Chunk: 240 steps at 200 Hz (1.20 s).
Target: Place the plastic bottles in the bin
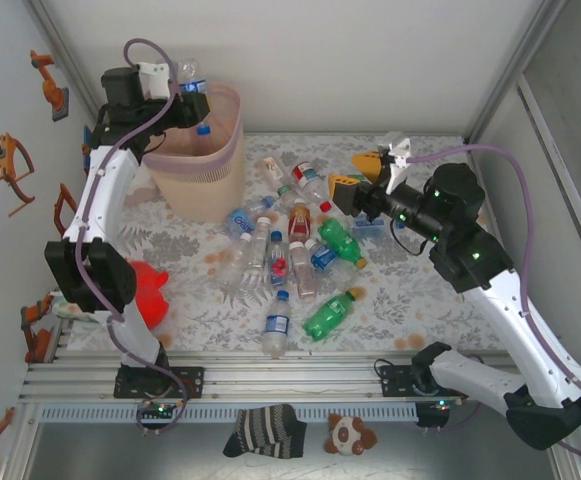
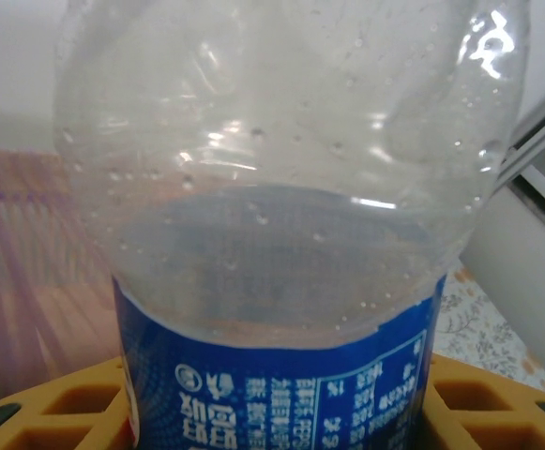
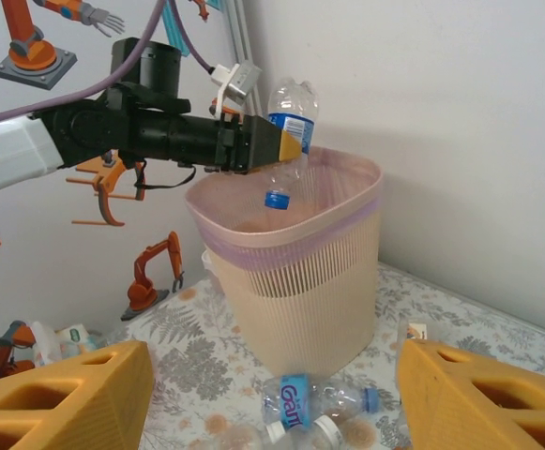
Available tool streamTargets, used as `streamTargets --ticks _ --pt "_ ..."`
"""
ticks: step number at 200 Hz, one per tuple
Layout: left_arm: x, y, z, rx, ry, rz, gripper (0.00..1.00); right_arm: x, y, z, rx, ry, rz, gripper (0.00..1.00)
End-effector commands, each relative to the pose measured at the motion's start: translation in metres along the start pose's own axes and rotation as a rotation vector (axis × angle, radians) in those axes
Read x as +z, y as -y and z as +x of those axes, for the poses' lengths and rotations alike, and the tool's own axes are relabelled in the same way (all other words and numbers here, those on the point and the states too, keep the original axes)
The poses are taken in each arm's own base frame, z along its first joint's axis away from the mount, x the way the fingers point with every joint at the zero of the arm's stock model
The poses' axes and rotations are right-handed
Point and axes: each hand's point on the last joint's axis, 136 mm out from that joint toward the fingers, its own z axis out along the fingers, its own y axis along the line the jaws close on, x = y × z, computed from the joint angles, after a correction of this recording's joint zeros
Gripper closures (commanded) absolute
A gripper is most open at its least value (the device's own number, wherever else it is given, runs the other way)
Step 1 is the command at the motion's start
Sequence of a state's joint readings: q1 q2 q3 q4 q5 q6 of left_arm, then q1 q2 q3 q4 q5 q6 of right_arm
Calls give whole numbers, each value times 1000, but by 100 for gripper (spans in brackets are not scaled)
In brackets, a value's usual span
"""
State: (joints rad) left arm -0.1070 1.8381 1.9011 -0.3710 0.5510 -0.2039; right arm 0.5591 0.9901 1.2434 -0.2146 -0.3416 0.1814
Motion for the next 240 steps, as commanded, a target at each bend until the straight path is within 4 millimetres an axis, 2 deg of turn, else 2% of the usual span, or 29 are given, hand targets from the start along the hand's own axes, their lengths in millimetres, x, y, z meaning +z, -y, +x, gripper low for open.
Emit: streamTargets --ticks 1,39,76,160,240 --pt "10 -5 19 -18 -96 15 54 -11 -1 -17 -27 43 23 32" --pt "34 -18 48 -54 -204 39 54 -9 0 -16 -18 37 26 32" --pt "48 -29 75 -77 -316 34 55 -7 0 -15 -7 30 24 32" --pt "65 -50 148 45 -680 -133 54 -8 1 -10 -6 6 32 32" --pt "75 -73 209 -47 -858 -172 51 -9 4 -7 -6 -1 45 32"
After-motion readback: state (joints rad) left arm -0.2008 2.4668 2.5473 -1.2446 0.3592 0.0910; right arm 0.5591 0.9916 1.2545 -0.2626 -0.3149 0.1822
